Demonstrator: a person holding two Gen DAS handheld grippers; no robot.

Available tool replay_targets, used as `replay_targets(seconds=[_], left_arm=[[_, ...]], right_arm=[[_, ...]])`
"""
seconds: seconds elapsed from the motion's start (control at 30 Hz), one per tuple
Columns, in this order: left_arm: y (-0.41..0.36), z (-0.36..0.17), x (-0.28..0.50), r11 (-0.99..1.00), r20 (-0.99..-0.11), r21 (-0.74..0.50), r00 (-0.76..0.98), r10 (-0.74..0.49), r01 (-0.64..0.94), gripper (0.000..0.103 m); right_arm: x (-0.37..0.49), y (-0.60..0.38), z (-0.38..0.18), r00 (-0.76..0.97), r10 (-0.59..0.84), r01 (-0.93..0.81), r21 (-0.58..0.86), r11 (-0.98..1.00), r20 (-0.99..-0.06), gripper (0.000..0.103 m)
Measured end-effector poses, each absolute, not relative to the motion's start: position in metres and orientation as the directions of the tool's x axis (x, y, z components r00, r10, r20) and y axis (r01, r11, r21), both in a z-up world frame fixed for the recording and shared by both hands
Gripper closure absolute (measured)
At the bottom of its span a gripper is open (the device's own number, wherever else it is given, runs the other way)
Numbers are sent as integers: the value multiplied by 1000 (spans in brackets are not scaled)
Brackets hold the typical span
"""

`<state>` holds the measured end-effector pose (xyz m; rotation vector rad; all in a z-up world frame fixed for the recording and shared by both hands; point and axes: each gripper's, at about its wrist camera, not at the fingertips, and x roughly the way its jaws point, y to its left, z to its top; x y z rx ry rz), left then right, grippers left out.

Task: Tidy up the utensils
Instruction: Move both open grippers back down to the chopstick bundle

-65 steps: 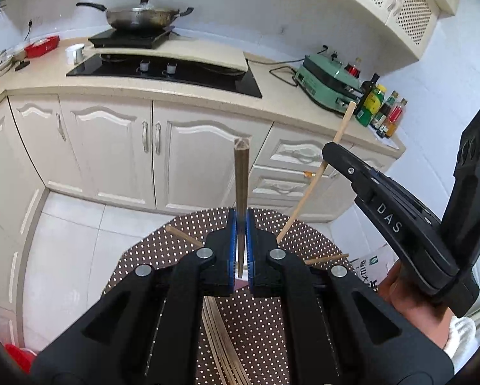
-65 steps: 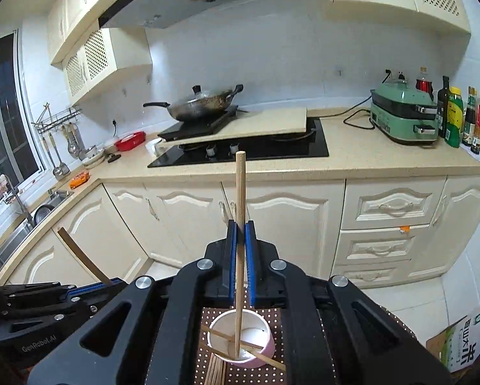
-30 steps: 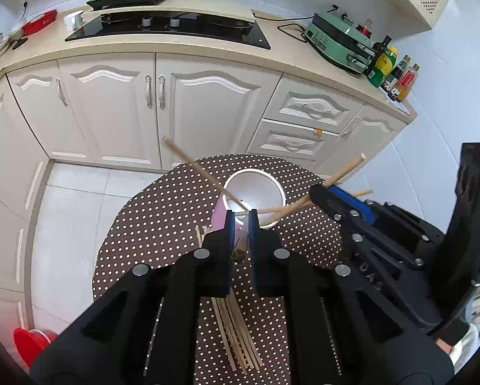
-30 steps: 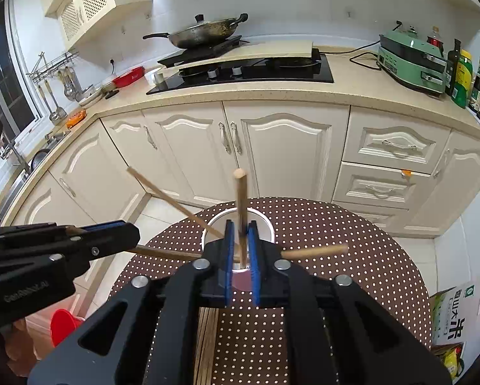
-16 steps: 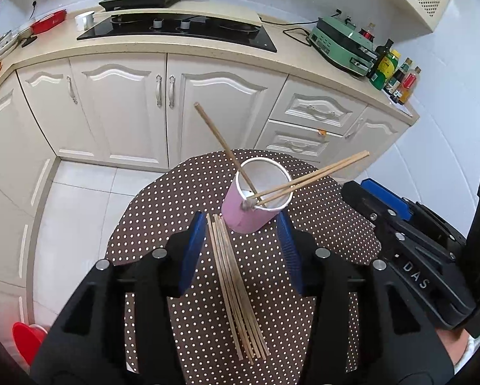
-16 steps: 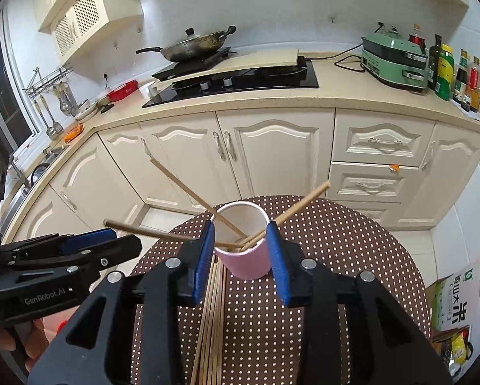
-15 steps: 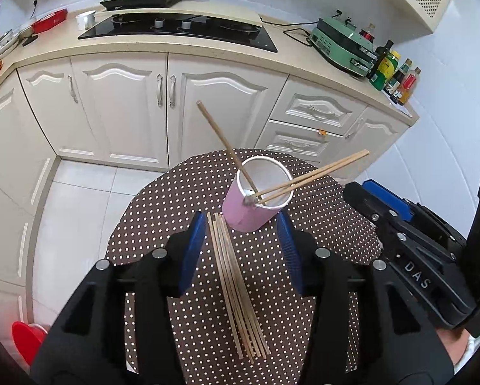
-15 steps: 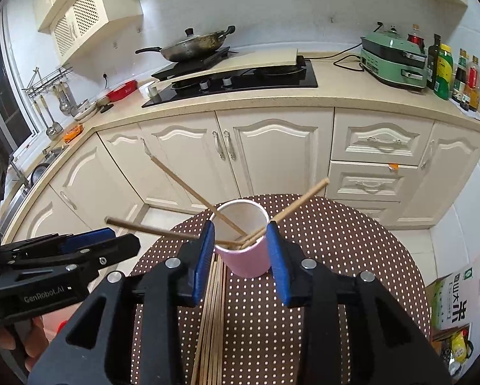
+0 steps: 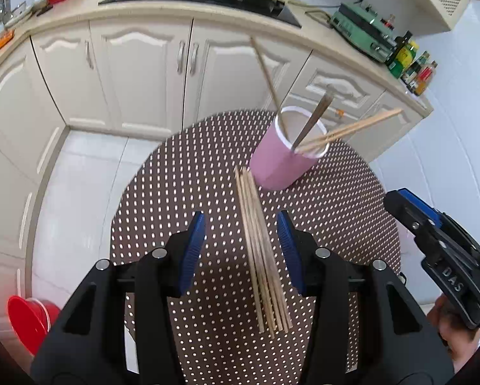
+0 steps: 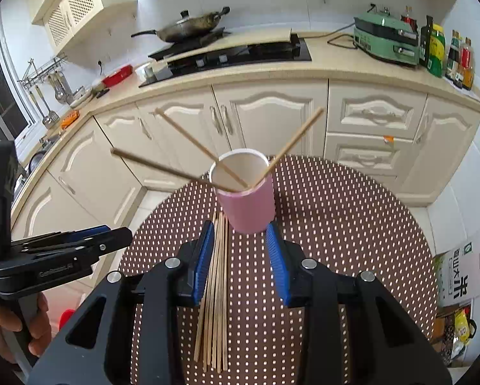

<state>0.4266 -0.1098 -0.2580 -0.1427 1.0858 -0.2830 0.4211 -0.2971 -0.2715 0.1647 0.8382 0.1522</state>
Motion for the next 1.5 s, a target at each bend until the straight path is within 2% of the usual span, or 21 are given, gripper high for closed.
replay_targets(seconds=[0.33,0.7,0.83,1.2,1.5], left_arm=[[-135,-322,431,958,-912,-238,303,-278,162,57],[-158,-390,446,974,-964,-162,184,-190,158,57],[-159,-391,448,975,-961,-148,207,-182,168,57],[-158,-394,460,979,-964,-121,215,-155,163,45],[-168,-397,482,977,-969,-26,234,-77,211,49]], right_arm=[[418,-309,-316,563,230,-33,256,966,-794,71],[436,-320,-351,483,266,-33,287,957,-834,71],[444,-320,-359,462,280,-37,297,954,-842,71],[462,-310,-369,413,313,-64,315,947,-856,70],[476,-301,-378,360,324,-80,317,945,-875,70]])
